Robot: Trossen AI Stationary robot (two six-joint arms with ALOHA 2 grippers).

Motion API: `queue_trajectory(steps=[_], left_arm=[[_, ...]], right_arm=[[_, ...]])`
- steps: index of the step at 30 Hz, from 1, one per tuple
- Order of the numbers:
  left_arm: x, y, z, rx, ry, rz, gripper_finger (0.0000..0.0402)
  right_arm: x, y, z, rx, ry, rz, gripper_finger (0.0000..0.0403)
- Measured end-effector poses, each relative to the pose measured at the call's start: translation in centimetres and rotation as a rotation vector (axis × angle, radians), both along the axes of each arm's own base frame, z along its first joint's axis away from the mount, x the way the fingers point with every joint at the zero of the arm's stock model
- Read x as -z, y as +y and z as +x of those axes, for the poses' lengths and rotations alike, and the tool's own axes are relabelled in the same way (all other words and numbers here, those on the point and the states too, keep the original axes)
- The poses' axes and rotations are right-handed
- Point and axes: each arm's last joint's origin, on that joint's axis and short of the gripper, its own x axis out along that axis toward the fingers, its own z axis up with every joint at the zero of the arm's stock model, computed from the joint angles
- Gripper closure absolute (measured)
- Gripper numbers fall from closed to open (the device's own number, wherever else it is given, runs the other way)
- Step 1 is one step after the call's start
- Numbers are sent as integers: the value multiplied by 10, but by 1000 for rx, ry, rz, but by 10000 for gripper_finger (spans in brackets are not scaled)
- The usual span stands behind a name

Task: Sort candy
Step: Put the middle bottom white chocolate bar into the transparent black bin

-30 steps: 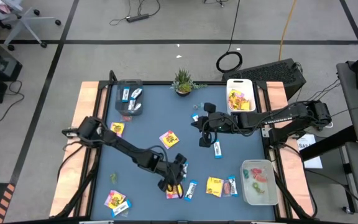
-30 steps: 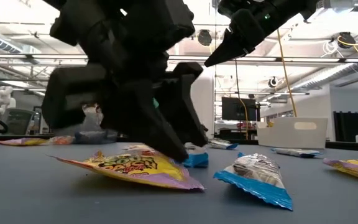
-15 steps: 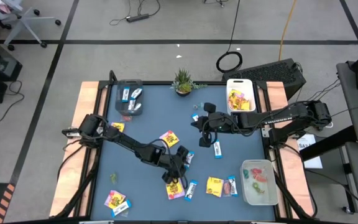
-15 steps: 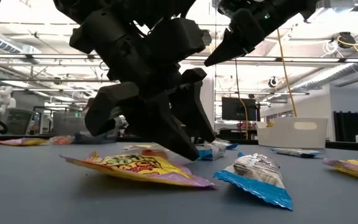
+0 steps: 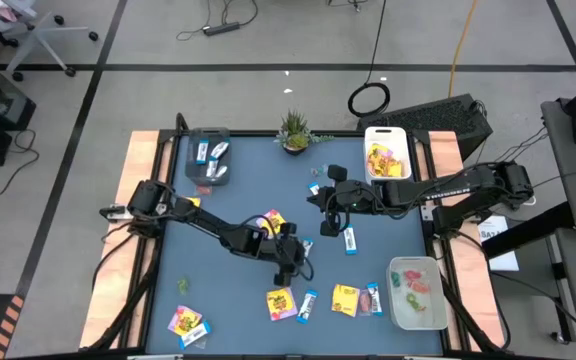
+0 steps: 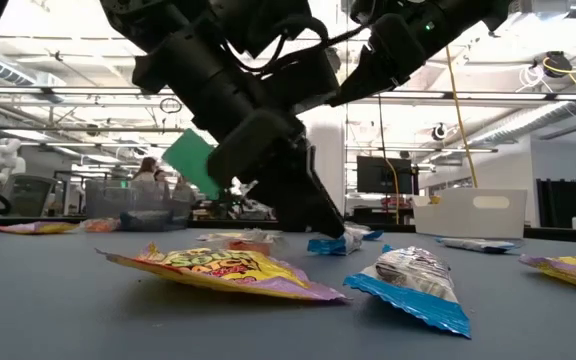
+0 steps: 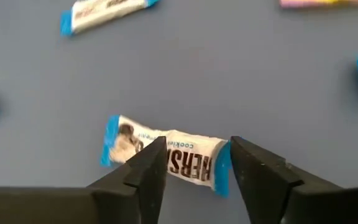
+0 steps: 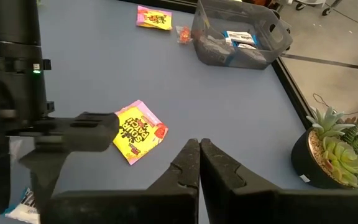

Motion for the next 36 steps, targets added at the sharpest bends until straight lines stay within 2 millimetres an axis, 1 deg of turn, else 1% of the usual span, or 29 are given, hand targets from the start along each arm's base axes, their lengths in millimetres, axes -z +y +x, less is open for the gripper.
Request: queue_trajectory(steps=[7,11,12,16,19,23,26,28,31,34,36], left_arm=[[0,1,0,-232,-6,-238,163],[0,7,2,-391,-10,-377,149],[0,9,2,-414,-13,-387,149],[11,16,3,-483,3,-356,148],[16,21,4,-503,6,-337,148],[18,24,4,-482,14,-285,151],[18,22,4,-452,16,-235,170],[19,21,3,-436,19,-208,195],[18,21,2,-395,29,-162,248],[16,20,0,-347,43,-117,310],[11,20,-2,-314,61,-84,349]], right_arm=[[0,0,0,2,-1,4,403],[0,0,0,4,-2,6,403],[0,0,0,4,-2,6,403],[0,0,0,4,-2,6,403],[0,0,0,5,-3,7,403],[0,0,0,4,-2,7,403],[0,0,0,4,-3,7,403],[0,0,0,4,-2,6,403],[0,0,0,5,-2,6,403],[0,0,0,4,-2,7,403],[0,0,0,4,-2,6,403]])
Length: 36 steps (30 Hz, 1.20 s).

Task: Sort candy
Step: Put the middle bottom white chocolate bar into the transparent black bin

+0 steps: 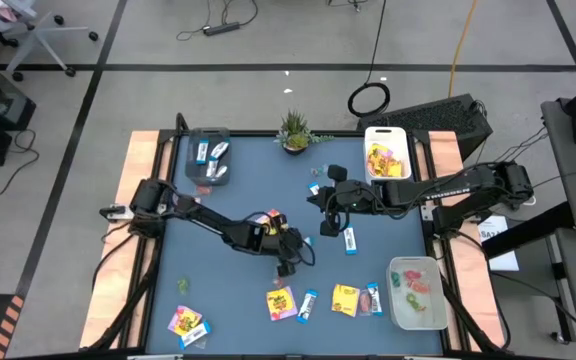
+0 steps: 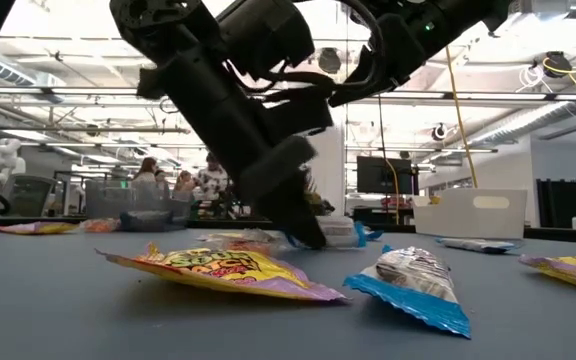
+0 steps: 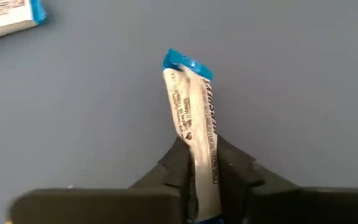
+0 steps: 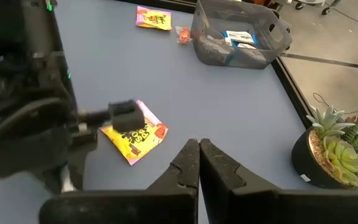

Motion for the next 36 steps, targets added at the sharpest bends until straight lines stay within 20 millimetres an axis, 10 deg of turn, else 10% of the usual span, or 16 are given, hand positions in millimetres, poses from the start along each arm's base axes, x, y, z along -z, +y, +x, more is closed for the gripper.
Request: queue_trajectory(steps=[11,23,36], left_arm=[[-75,34,-47,-152,154,160,351],[-139,138,-141,-598,369,181,362],[-119,245,-189,-732,494,-78,363]], right_arm=[[0,0,0,1,2,0,403],[0,0,0,2,0,3,403],[0,0,0,2,-1,3,403]])
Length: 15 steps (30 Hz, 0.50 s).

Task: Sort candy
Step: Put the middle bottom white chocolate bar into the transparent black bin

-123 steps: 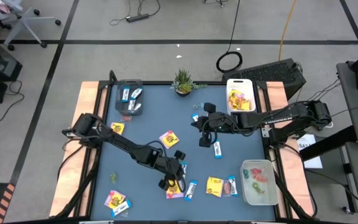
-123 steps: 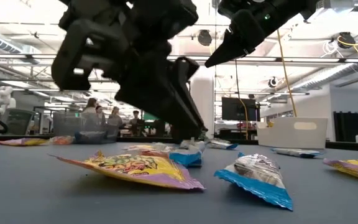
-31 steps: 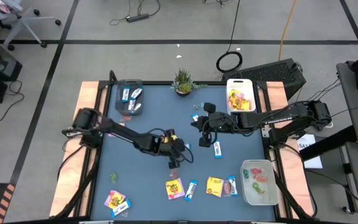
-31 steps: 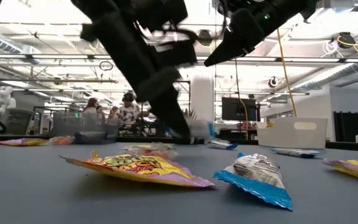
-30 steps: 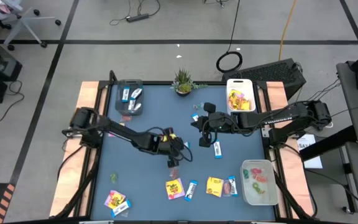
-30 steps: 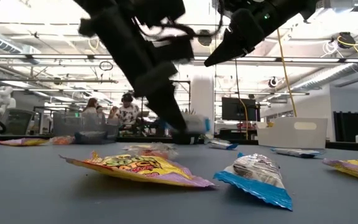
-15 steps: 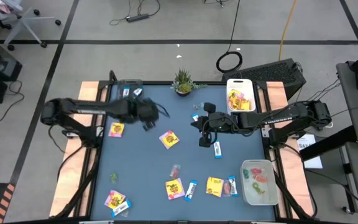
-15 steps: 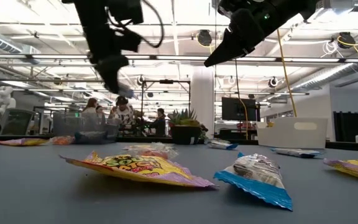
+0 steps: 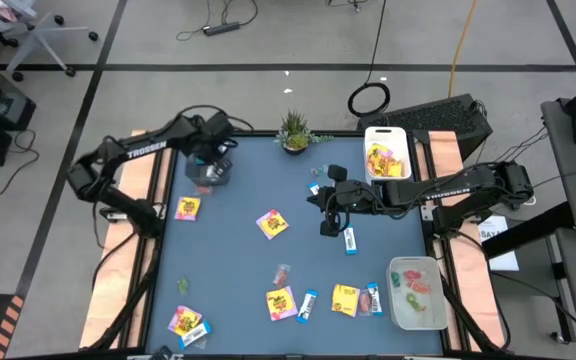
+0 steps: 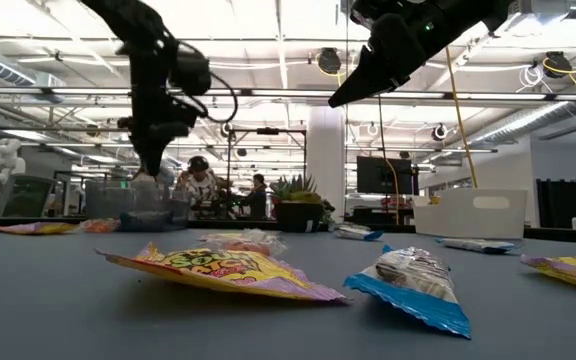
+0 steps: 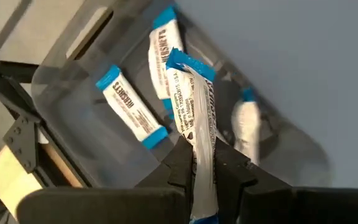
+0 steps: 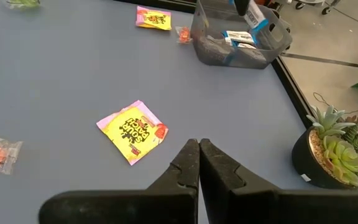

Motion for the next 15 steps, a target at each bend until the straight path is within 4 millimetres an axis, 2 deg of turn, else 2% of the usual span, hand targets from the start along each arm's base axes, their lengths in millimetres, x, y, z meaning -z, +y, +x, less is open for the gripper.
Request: queue_trajectory(steps=[6,15], left_arm=[[21,19,-4,26,87,-64,351],[28,21,-2,78,127,-77,277]], right_arm=[[0,0,0,0,0,0,403],[0,0,0,0,0,0,403]])
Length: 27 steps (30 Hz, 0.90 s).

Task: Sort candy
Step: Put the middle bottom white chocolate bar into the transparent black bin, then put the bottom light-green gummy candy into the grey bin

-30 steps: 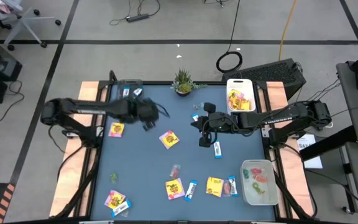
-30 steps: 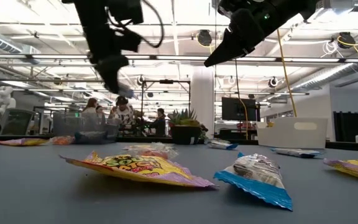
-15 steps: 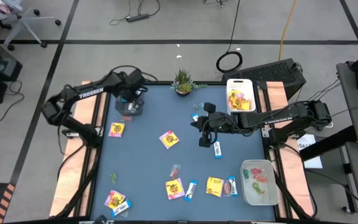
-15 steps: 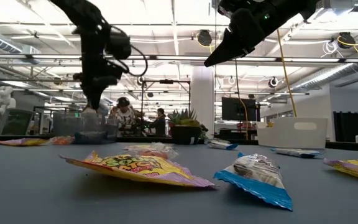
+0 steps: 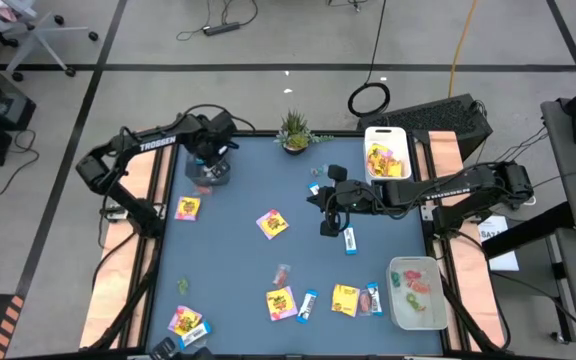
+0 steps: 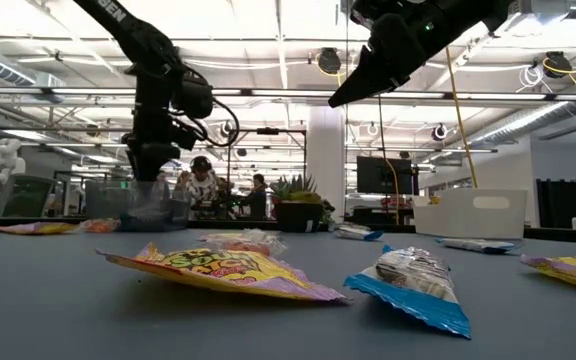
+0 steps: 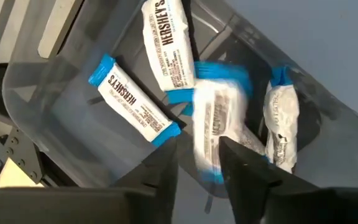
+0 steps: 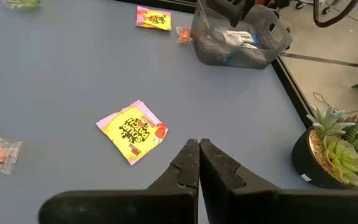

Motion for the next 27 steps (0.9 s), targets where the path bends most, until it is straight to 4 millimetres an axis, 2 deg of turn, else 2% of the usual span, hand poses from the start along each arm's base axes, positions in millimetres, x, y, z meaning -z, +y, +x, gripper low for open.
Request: queue_trajectory(steps=[4,7,14,17,22,27], left_arm=[[-3,-4,-1,26,22,-8,250],[-17,-22,-2,83,44,11,253],[-75,-98,-19,231,-100,98,302],[-92,-130,-31,265,-208,90,325],[-103,-183,-37,416,-355,-36,360],[-98,-235,-34,655,-337,-124,396]], right_arm=[[0,0,0,0,0,0,403],[0,0,0,-1,1,-1,403],[0,0,0,-6,4,-11,403],[0,0,0,-10,6,-16,403],[0,0,0,-7,4,-11,403],[0,0,0,-2,1,-4,403]])
